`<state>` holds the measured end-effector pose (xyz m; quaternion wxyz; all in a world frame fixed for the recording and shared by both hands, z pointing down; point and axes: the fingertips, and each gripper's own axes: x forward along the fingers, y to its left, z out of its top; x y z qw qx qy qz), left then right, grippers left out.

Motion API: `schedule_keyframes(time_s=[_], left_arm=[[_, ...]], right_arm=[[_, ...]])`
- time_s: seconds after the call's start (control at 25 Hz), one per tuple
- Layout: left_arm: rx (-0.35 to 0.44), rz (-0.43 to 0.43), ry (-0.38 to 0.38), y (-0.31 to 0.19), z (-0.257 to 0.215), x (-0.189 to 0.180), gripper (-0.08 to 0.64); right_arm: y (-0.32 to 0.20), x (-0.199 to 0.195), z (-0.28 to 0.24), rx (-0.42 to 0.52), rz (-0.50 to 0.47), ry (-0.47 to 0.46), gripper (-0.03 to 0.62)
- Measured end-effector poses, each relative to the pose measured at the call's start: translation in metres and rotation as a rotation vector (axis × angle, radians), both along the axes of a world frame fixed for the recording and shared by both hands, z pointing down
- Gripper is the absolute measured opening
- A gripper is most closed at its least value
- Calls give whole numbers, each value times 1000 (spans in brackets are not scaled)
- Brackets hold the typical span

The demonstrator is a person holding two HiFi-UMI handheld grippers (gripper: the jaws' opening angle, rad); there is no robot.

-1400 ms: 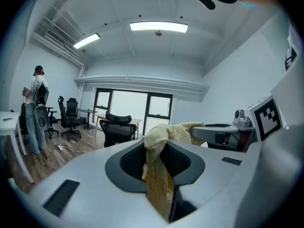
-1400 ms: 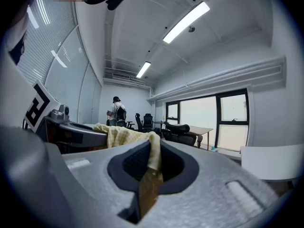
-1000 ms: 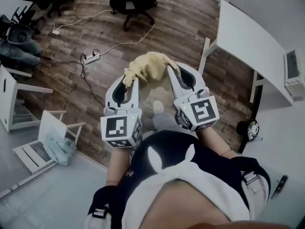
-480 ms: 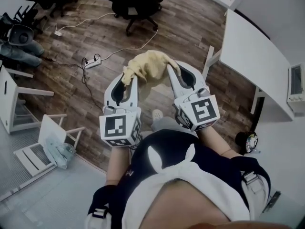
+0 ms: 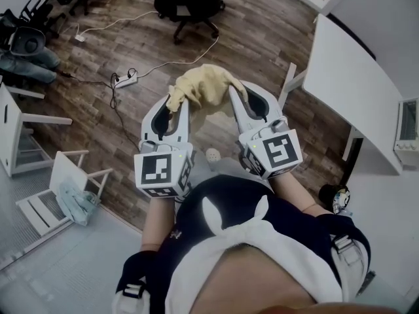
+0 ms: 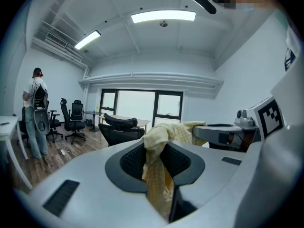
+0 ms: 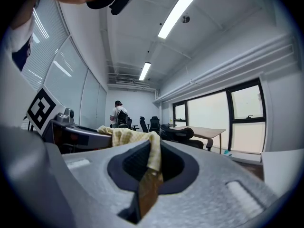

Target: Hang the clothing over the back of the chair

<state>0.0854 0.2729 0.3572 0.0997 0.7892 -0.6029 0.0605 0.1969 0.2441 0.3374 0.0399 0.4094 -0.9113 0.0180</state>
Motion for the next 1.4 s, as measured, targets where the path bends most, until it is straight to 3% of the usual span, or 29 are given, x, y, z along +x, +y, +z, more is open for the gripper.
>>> schedule_keyframes(time_s=[0.72,1.4], left_arm=[[-20,18,-13,-73,7,-18,97],[3,28,6,-191,-1,-116,97]], right_arm=[[-68,-19,9,-17,15,-14,26],[-185,-119,-1,2,21,19,26]])
